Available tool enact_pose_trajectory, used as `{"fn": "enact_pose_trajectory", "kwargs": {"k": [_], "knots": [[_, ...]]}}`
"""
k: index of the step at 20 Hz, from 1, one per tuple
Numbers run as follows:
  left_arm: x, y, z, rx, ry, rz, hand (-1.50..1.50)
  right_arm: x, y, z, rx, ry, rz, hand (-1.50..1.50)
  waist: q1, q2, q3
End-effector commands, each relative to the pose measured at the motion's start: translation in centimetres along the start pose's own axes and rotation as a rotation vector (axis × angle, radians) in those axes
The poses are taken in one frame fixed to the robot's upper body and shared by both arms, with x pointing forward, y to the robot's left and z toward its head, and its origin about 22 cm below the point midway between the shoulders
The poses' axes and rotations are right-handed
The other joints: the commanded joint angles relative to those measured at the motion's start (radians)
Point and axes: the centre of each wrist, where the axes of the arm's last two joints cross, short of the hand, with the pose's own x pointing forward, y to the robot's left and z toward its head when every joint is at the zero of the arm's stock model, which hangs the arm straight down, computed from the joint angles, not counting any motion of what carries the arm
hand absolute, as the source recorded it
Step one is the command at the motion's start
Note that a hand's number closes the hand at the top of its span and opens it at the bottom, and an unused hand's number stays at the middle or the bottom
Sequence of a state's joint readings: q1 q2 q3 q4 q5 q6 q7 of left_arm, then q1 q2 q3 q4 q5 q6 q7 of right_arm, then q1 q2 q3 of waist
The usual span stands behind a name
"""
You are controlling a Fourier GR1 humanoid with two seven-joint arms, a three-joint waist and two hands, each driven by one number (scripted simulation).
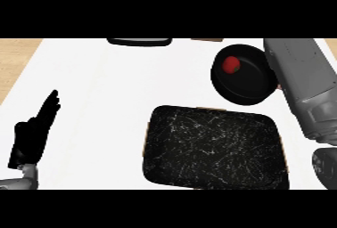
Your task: Pick the tomato from the tray and place it in the pot
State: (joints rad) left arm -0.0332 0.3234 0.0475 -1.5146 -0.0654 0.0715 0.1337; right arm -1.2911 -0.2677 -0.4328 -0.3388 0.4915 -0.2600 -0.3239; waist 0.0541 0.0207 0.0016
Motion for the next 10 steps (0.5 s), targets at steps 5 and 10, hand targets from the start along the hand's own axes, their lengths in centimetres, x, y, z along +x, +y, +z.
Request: {"fn": "enact_pose_trajectory", "kwargs": {"k": [5, 10], "knots": [[-1.8, -0.5, 1.5, 0.014, 0.023, 0.001, 0.0, -1.4, -4.4, -0.5, 0.051, 0.052, -0.18, -1.5, -0.023, -0.01, -0.001], [-0.2, 1.5, 1.0, 0.02, 0.038, -0.003, 0.0, -6.5, -8.4, 2.2, 0.069, 0.055, -0.234, -1.5, -0.041, -0.018, -0.001]]}}
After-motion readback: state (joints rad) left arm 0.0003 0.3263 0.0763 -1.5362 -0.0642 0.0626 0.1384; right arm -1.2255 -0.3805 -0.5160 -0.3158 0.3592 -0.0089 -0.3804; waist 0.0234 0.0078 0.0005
